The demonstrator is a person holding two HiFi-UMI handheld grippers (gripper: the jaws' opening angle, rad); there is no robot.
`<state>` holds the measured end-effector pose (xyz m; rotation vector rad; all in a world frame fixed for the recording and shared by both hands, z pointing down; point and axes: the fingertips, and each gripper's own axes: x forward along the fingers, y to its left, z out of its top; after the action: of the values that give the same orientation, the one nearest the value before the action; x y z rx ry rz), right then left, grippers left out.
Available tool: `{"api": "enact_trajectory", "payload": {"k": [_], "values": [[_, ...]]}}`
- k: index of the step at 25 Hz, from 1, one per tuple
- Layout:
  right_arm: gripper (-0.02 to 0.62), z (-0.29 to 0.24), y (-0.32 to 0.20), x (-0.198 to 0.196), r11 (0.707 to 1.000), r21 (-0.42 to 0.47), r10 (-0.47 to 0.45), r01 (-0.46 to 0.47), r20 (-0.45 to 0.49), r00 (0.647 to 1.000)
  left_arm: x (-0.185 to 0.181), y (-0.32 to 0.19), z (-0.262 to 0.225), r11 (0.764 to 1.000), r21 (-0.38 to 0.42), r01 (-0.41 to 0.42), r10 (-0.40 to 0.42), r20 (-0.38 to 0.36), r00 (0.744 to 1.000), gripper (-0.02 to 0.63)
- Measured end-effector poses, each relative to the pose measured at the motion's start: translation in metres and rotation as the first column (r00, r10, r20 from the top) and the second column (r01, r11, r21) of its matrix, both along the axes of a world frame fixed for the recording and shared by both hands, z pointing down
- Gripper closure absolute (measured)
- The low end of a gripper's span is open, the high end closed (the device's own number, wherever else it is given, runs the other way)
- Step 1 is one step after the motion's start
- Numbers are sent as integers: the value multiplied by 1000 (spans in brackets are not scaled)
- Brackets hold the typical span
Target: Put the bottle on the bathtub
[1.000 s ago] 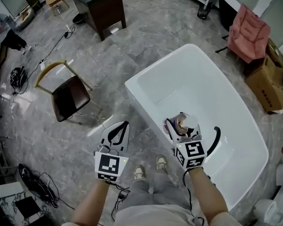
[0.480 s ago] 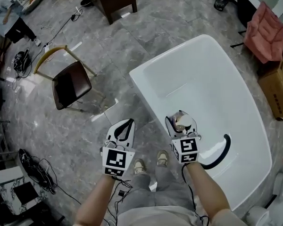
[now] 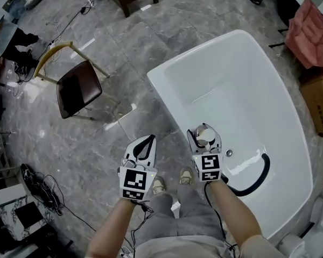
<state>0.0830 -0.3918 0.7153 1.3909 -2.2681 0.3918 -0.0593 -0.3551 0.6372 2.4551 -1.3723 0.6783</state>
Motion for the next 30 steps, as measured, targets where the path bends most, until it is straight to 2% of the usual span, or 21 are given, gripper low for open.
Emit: {"api": "enact_trajectory", "payload": {"k": [8, 16, 23, 27, 30], "values": [[334, 25, 2, -8, 999, 20, -31, 31, -4, 1000, -7, 9, 22, 999, -49, -10, 9, -19, 1000, 586], [328, 28, 2, -14, 997, 71, -25, 25, -2, 1000, -15, 13, 27, 999, -43, -1, 1, -11, 1000, 586], [293, 37, 6, -11, 998, -5, 63, -63, -4, 998, -13, 22, 16, 999, -45, -28, 27, -13, 1000, 586], [274, 36, 8, -7, 997, -28, 65, -65, -11, 998, -12, 27, 11, 998, -48, -34, 34, -13, 999, 586], [223, 24, 10, -11, 998, -37, 52, -52, -2, 999, -15, 30, 6, 998, -46, -38, 38, -14, 999, 586]]}}
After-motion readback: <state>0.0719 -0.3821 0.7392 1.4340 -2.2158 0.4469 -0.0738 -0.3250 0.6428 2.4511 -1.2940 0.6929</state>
